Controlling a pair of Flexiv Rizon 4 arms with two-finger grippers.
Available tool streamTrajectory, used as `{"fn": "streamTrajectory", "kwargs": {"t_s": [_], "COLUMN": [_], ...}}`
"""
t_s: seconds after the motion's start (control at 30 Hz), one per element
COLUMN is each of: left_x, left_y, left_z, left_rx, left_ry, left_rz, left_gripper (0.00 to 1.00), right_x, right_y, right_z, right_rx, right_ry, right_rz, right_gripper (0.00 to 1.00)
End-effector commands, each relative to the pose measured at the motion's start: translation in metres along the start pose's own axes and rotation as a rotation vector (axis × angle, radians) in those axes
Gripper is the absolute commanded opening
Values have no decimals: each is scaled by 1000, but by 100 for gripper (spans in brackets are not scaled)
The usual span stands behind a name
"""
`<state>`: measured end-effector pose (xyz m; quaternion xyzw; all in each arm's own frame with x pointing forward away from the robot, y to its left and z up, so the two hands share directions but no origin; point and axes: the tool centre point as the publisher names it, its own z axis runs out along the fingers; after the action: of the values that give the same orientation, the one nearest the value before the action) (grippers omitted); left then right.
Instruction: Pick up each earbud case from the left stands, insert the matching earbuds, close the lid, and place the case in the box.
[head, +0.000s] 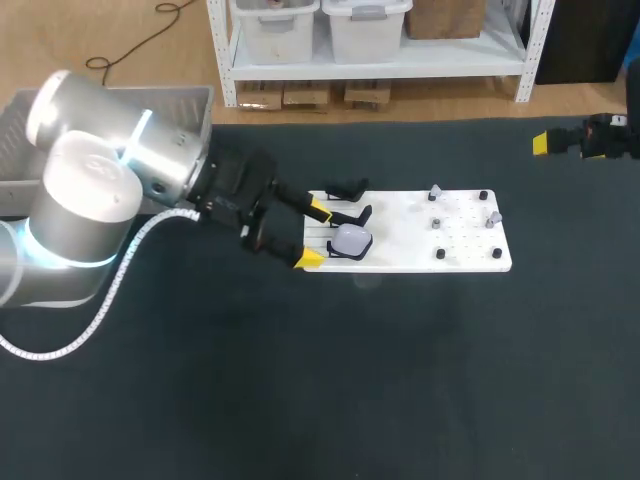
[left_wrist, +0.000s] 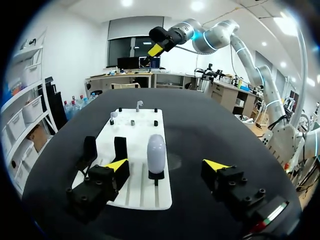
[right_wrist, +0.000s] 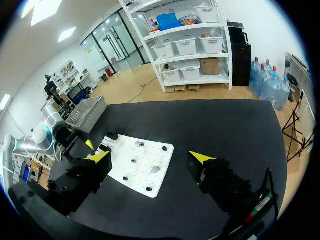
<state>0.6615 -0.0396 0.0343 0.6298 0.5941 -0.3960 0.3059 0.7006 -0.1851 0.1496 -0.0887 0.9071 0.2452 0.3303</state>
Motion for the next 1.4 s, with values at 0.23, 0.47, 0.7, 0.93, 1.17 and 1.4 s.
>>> {"fn": "streamTrajectory", "kwargs": {"t_s": [0.23, 0.47, 0.7, 0.93, 1.17, 1.4], "left_x": [2, 5, 4, 1, 3, 4], "left_y": [7, 14, 20, 18, 13, 16], "left_z": [14, 21, 25, 29, 32, 33], "left_rx": [34, 27, 14, 25, 33, 13], "left_ry": [-12, -14, -20, -28, -27, -39], "left_rz": [-13, -29, -45, -39, -35, -40], "left_gripper": [87, 86, 86, 81, 80, 73], "right_x": [0, 0, 0, 0, 0, 0], "right_y": [0, 0, 0, 0, 0, 0], "right_z": [0, 0, 0, 0, 0, 0], "right_rx": [0, 0, 0, 0, 0, 0], "right_ry": [0, 0, 0, 0, 0, 0], "right_rz": [-1, -1, -1, -1, -1, -1], "right_gripper": [100, 100, 100, 100, 100, 100]}}
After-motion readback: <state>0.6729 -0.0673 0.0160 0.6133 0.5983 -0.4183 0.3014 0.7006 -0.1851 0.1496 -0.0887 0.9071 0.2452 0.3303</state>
